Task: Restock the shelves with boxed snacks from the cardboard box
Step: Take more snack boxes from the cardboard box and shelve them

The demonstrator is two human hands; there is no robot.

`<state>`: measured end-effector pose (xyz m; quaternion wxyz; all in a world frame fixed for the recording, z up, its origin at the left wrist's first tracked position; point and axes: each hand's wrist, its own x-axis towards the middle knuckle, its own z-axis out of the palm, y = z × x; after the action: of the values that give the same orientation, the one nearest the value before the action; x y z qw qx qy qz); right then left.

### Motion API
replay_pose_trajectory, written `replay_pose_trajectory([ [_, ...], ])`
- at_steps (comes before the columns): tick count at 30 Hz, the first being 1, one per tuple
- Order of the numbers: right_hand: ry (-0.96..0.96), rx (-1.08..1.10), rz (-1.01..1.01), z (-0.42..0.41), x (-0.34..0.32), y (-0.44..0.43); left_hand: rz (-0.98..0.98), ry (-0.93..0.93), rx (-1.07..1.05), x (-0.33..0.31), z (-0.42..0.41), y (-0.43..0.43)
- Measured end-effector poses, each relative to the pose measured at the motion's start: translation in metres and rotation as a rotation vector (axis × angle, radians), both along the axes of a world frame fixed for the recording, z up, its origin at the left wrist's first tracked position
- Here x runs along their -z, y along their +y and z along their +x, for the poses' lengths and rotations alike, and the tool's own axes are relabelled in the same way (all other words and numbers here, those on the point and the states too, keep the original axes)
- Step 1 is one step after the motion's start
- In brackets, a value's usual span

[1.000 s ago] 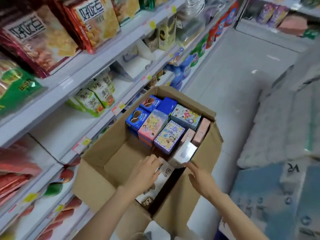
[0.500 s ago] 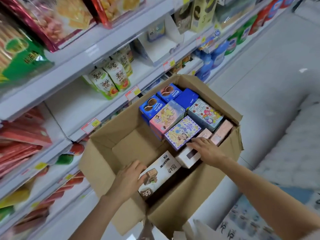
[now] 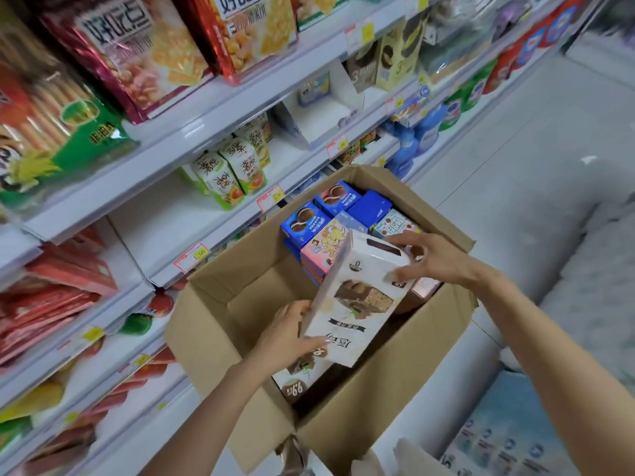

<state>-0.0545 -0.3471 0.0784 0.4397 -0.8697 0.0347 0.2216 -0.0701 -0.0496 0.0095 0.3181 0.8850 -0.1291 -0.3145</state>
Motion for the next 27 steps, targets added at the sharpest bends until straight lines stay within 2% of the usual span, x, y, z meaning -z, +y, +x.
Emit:
replay_pose_trajectory([
  [3,0.066,0.063,0.145,-0.004,0.002,0.01,0.005,-0.027,-0.024,-0.014,0.006,0.002],
  [8,0.107,0.089,0.26,0.002,0.006,0.019,-0.118,0.173,-0.129,-0.032,0.016,0.025],
  [14,0.072,0.118,0.396,0.009,0.0,0.029,-0.192,0.261,-0.24,-0.044,0.014,0.06],
  [21,0.102,0.158,0.506,0.016,0.019,0.053,-0.26,0.186,-0.389,-0.049,0.008,0.085],
  [25,0.171,0.286,0.692,0.02,0.03,0.076,-0.3,0.215,-0.526,-0.048,0.003,0.095],
  [27,0.251,0.278,0.762,0.016,0.041,0.094,-0.325,0.213,-0.603,-0.046,0.0,0.095],
])
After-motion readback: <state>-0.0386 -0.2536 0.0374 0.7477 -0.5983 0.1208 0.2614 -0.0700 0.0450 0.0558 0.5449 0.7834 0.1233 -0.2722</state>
